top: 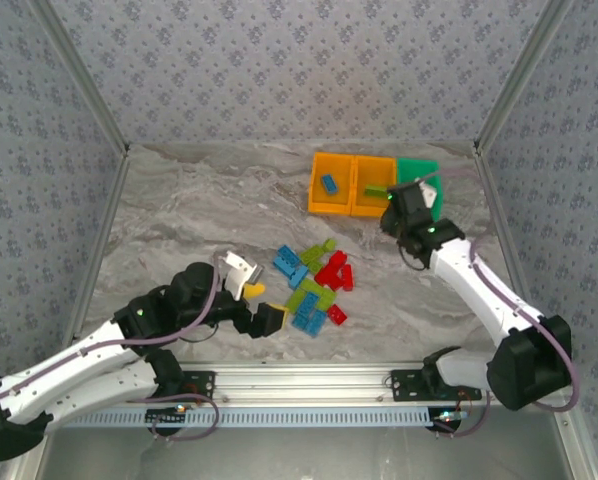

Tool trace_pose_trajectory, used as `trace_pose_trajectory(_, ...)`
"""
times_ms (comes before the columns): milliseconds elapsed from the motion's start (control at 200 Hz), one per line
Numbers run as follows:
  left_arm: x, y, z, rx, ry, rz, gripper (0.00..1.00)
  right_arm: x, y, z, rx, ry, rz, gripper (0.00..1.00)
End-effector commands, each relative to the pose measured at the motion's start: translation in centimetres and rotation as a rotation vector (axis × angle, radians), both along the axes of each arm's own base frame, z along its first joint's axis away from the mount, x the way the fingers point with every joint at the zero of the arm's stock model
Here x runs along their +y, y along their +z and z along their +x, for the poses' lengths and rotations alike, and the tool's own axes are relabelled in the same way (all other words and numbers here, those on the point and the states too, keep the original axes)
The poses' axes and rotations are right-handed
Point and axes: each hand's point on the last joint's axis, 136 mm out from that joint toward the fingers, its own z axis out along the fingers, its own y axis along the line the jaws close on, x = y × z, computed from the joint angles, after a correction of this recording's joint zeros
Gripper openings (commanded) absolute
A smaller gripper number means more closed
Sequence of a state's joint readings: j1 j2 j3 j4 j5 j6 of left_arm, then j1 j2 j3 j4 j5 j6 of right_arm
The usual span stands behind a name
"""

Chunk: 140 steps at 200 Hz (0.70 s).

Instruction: Sort the legos into containers by color

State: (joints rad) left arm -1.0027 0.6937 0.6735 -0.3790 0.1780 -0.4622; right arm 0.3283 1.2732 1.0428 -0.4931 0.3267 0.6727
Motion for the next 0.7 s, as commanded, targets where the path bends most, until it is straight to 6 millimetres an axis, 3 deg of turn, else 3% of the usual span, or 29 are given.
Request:
trace_pose_trajectory(0, 0.8, 0.2, 1.8, 0.022, 0.143, 0.003, 0.99, -5.2, 0.8, 3.8, 0.025, -0.036, -0.159, 0.30)
trace_pose_trajectory(15, 1.1, 0.0, 2.1, 0.033, 0.174, 0.014, 0.99, -5.6, 0.2, 4.3, 0.048, -0.036, -0.165, 0.30)
trace_pose_trajectory(30, 1.3, -0.3, 2.4, 0.045, 0.203, 0.024, 0.99, -5.9, 0.9, 5.3, 0.035, -0.038, -0.164, 0.30)
trace_pose_trajectory(85, 2.4, -1.2, 3.4, 0.095, 0.314, 0.055, 0.99, -7.1, 0.5, 7.7, 0.053, -0.037, -0.159, 0.30)
trace_pose_trajectory(215, 3.6, -2.6, 4.7, 0.201, 0.497, 0.067, 0.98, -8.9, -1.9, 12.6, 0.133, -0.048, -0.167, 0.32)
trace_pose_trajectory(395, 4.9, -5.0, 5.6, 0.335, 0.699, 0.066, 0.95, -9.6, -5.8, 16.6, 0.226, -0.035, -0.188, 0.36)
trace_pose_trajectory(540, 5.2, -5.9, 6.3, 0.377, 0.794, 0.071, 0.94, -9.3, -7.5, 17.4, 0.287, -0.008, -0.178, 0.52)
trace_pose_trajectory(615, 5.1, -6.0, 6.8, 0.387, 0.827, 0.071, 0.94, -9.3, -7.1, 17.0, 0.305, -0.016, -0.180, 0.54)
trace_pose_trajectory(695, 4.7, -6.2, 7.3, 0.387, 0.841, 0.084, 0.94, -9.6, -5.3, 16.3, 0.280, -0.039, -0.203, 0.58)
